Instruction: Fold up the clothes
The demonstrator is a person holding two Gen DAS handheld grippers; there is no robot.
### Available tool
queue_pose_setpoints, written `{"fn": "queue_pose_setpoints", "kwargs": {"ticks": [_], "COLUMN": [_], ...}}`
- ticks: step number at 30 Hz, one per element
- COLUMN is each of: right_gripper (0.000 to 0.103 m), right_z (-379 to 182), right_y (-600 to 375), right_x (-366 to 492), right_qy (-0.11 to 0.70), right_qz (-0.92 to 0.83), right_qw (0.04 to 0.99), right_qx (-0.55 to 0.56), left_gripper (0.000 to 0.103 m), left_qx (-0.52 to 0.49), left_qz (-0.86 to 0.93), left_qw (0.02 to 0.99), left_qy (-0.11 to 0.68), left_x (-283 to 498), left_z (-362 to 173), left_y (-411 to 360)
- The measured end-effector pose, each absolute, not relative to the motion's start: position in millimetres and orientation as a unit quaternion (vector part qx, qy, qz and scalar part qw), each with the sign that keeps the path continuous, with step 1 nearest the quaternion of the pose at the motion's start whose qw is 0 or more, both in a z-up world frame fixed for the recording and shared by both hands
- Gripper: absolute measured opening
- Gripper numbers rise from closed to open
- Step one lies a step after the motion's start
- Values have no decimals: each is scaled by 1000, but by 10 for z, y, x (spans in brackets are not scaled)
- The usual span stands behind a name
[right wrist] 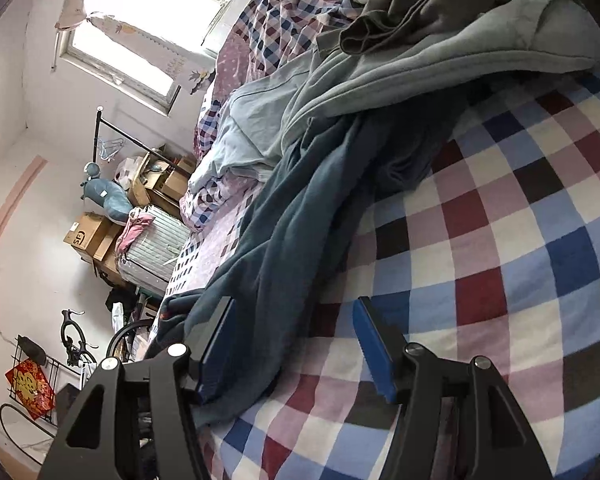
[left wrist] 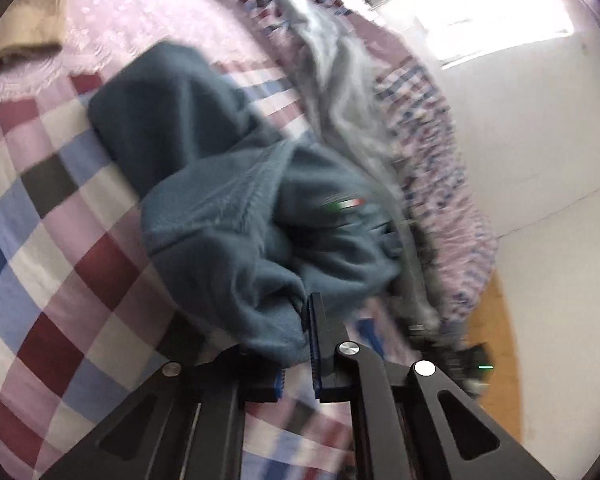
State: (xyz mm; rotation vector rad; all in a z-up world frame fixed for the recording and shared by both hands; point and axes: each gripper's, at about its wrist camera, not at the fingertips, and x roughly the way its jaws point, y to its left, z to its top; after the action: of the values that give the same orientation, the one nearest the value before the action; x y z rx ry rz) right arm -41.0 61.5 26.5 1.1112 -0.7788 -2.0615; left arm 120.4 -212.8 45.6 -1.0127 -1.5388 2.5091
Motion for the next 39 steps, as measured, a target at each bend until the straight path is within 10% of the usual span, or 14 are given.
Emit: {"fn": "queue_pose_setpoints", "kwargs": {"ticks": [22, 27, 30, 33, 35, 39], "right_gripper": [68, 0, 0, 0, 0, 0], "right_z": [207, 269, 424, 594, 696, 927], "right_y": [490, 353, 290, 207, 147, -14], "right_x": [-409, -360, -245, -123, -37, 197], "right_qy": [-366, -340, -301, -264, -249, -208], "right_qz": [-745, -744, -766, -777, -776, -773], "right_qw": [370, 396, 411, 435, 452, 493], "right_qx": [419, 417, 391, 371, 362, 342], "left_gripper": [0, 0, 0, 15, 46, 51], "left_qx": [-289, -314, -322, -331, -337, -338], "left_qz": [835, 830, 828, 816, 808, 803], "left_qw": [138, 134, 119, 116, 116, 121], "left_qy": [-447, -441, -443, -460, -468, -475], "left_x": [1462, 1413, 1400, 1387, 1389, 1404], "left_z": [907, 841, 814, 739, 685, 660], "left_y": [-1909, -1885, -1922, -1953, -1938, -1899]}}
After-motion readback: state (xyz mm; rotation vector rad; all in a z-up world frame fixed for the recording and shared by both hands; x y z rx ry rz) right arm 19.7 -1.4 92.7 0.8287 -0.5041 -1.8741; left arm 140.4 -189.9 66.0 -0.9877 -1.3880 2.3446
